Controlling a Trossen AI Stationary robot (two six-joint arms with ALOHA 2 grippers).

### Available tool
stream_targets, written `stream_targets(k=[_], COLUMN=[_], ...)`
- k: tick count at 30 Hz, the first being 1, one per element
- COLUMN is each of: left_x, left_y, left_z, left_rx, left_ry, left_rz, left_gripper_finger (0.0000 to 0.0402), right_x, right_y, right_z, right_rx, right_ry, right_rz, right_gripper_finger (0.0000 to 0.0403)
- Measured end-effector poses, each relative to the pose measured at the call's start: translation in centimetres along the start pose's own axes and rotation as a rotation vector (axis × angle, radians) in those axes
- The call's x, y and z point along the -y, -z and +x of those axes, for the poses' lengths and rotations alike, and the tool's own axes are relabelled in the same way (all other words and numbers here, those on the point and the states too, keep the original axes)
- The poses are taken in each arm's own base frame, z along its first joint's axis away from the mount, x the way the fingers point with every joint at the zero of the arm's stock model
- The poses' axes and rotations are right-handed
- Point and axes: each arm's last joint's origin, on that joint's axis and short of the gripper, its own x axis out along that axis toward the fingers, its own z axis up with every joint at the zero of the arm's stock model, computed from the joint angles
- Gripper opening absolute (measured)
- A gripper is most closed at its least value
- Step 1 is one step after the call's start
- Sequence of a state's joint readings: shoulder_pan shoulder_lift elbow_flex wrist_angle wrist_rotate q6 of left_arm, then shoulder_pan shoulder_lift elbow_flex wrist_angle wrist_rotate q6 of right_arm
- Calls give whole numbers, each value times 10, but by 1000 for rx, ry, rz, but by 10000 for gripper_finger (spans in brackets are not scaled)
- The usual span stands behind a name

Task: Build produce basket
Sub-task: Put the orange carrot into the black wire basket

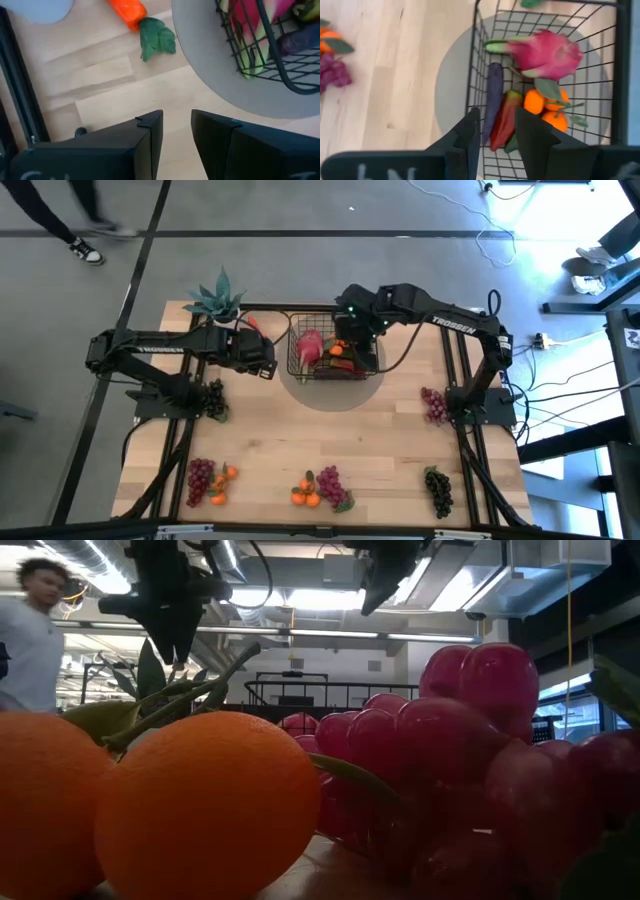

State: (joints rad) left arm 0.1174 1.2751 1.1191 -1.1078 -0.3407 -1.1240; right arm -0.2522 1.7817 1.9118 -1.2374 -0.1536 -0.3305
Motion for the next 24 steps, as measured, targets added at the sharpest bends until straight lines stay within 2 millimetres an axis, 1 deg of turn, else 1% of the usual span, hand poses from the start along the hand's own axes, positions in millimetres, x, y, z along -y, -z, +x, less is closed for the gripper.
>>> stream_targets(k=[5, 7, 13, 20, 24], left_x=[-6, -9, -19, -29, -36], left_y=[-11, -15, -18, -15, -15], left_z=[5, 11, 43, 80, 92], left_rx=[4, 12, 36, 107, 125], left_ry=[-24, -33, -45, -17, -5], left_rz=[1, 10, 5, 190, 196], left_gripper_finger=[90, 90, 90, 90, 90], right_x=[-13, -17, -22, -21, -17], right_y=[0, 0, -1, -1, 0], right_z=[2, 2, 3, 3, 2], right_rx=[-35, -44, -50, -46, -46], right_ry=[-29, -38, -46, -42, -36], right_rz=[-62, -92, -112, -106, -72], right_gripper_finger=[107, 107, 107, 107, 107])
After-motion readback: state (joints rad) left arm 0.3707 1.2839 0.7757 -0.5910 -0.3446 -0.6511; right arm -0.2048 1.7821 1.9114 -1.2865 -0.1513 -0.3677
